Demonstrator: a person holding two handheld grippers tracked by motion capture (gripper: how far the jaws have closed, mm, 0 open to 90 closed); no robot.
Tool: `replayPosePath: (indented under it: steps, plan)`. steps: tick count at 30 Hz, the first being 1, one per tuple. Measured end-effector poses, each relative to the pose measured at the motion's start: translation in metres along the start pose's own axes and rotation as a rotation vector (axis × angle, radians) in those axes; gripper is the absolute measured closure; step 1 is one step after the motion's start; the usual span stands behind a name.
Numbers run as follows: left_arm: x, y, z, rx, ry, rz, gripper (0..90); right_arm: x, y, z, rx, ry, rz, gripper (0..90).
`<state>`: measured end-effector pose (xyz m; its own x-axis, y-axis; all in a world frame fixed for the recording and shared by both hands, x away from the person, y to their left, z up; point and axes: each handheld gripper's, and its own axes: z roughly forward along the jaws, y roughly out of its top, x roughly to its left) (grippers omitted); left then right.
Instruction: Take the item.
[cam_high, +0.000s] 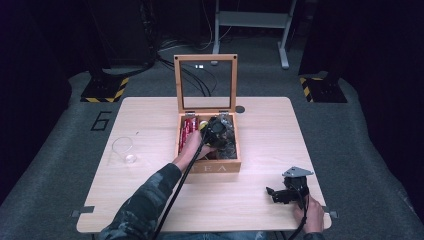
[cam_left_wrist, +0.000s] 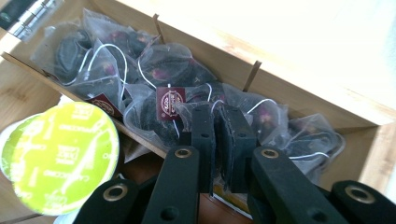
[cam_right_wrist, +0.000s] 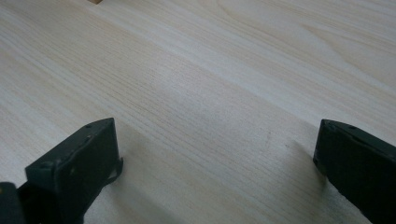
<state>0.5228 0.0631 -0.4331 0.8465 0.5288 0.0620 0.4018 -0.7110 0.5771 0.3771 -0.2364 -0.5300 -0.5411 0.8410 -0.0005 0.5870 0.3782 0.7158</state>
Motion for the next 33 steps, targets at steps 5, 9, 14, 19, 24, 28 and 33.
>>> replayPosePath:
  steps: [5,9,14,19,24,28,33]
  plan:
    - [-0.001,0.0,-0.012,-0.039,-0.006,-0.002,84.8,-0.001,0.0,0.0,0.004,0.005,-0.009,0.0]
    - [-0.001,0.0,-0.019,-0.059,-0.003,0.004,84.9,-0.001,0.0,0.0,0.004,0.005,-0.009,0.0]
    - [0.0,0.0,-0.031,-0.098,0.002,0.003,84.9,-0.001,0.0,0.0,0.004,0.004,-0.009,0.0]
    - [0.002,-0.001,-0.041,-0.122,0.003,-0.004,85.0,-0.001,0.0,0.0,0.004,0.005,-0.009,0.0]
    - [0.007,-0.003,-0.052,-0.149,0.003,-0.016,85.0,-0.001,0.0,0.0,0.005,0.005,-0.009,0.0]
    - [0.012,-0.007,-0.061,-0.169,0.012,-0.032,85.0,-0.001,0.0,0.0,0.004,0.005,-0.009,0.0]
    - [0.017,-0.012,-0.072,-0.184,0.013,-0.047,85.1,-0.001,0.0,0.0,0.004,0.005,-0.009,0.0]
